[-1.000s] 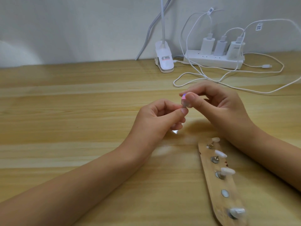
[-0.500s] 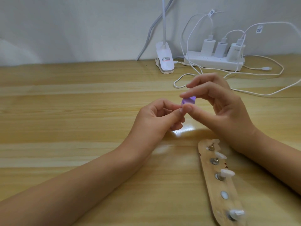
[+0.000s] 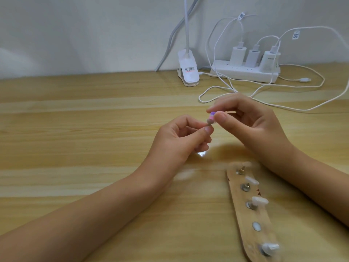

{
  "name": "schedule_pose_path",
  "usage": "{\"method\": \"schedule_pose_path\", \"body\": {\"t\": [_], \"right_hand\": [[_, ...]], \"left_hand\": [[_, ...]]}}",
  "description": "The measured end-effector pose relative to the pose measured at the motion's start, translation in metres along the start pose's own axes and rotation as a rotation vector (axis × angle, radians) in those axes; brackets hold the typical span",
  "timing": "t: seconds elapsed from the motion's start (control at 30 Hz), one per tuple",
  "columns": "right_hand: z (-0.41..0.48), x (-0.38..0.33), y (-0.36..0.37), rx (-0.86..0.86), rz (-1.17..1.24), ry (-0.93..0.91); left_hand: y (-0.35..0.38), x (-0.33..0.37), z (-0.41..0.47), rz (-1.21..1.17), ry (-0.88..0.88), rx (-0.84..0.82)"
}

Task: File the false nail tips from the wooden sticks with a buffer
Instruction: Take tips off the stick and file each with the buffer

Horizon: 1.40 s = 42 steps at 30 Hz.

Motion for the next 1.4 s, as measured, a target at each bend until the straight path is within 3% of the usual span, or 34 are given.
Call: {"method": "schedule_pose_path", "body": {"t": [0.27, 0.6, 0.73, 0.87, 0.93, 1.03, 1.17, 1.27, 1.4], "right_hand": [[-0.002, -0.003, -0.002, 0.066, 0.030, -0.020], [-0.002, 0.000, 0.003, 0.006, -0.013, 0.001], [-0.001, -0.007, 0.005, -0.013, -0.054, -0.087], [0.001, 0.011, -0.007, 0.043, -0.096, 0.056], [0.001, 0.000, -0.010, 0.071, -0.076, -0.037], [0.000, -0.018, 0.005, -0.035, -0.116, -0.191], [0.003, 0.003, -0.006, -0.002, -0.183, -0.050], [0.001, 0.025, -0.023, 0.119, -0.061, 0.132], [0.000, 0.036, -0.037, 0.220, -0.019, 0.191]], "left_hand": [[0.001, 0.001, 0.000, 0.000, 0.010, -0.002], [0.000, 0.000, 0.000, 0.001, 0.016, -0.003], [-0.001, 0.000, 0.000, -0.014, 0.010, 0.003], [-0.002, -0.001, 0.001, -0.036, 0.007, 0.003], [-0.003, -0.002, 0.001, -0.049, 0.005, 0.008], [-0.002, -0.002, 0.001, -0.058, -0.001, 0.009], [-0.004, -0.003, 0.001, -0.086, -0.003, 0.018], [-0.002, 0.000, -0.002, -0.139, 0.001, 0.007], [0.007, 0.016, -0.015, -0.127, 0.085, -0.060]]}}
Point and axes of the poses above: each hand's wrist, its own z-axis towards the middle knuckle, its own y-axis out of the palm, x = y × z, the point moved 9 cm from there along z, towards the middle knuckle, and after that the axes turned 10 degrees about -y, right-handed, at the moved point
